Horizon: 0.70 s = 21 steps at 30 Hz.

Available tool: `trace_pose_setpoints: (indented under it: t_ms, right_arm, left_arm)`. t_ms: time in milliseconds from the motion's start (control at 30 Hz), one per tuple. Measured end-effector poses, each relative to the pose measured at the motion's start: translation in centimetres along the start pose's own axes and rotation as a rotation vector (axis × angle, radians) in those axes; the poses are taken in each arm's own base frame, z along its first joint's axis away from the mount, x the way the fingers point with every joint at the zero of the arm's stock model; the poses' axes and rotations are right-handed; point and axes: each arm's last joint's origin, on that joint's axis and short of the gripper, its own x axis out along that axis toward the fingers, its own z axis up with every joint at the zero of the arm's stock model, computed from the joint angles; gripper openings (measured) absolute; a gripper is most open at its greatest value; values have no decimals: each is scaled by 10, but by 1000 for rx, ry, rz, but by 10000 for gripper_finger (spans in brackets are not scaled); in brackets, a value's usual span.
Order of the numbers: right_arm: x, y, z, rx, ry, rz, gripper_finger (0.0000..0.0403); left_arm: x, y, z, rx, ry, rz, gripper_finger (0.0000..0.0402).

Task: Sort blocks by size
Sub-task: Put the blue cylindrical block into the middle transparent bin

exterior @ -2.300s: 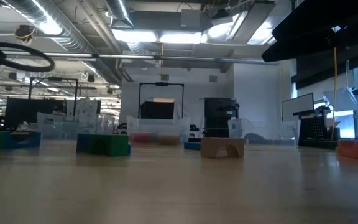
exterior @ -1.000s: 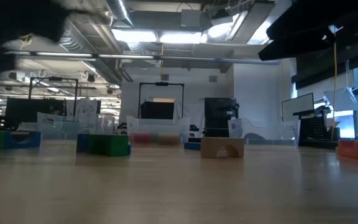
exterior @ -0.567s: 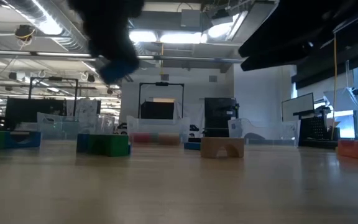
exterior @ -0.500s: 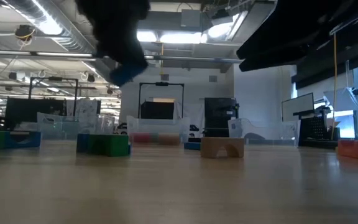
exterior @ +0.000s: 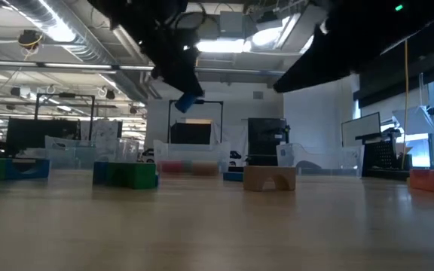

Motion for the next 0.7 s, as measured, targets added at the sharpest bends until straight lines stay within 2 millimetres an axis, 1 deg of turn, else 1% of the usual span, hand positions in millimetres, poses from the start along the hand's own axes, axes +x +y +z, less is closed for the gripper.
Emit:
trace_pose_setpoints:
  t_ms: [100, 233, 333, 467, 567, 700]
  right_arm:
    - [9, -9, -1, -24, 40, -15, 280]
    - [21, -23, 1, -73, 85, -28, 280]
    - [33, -35, 4, -104, 109, -28, 280]
    - [47, -54, 6, -113, 140, -34, 280]
    - [56, -66, 8, -97, 162, -25, 280]
    - [62, -73, 8, -67, 179, 8, 280]
  left_arm:
    - [16, 19, -2, 21, 6, 31, 134]
    - [43, 37, -9, 50, 24, -5, 134]
    - [65, 46, -17, 84, 36, -12, 134]
    - [92, 55, -33, 141, 85, 6, 134]
    - [105, 60, -42, 168, 107, 18, 135]
    - [111, 66, -49, 175, 146, 24, 135]
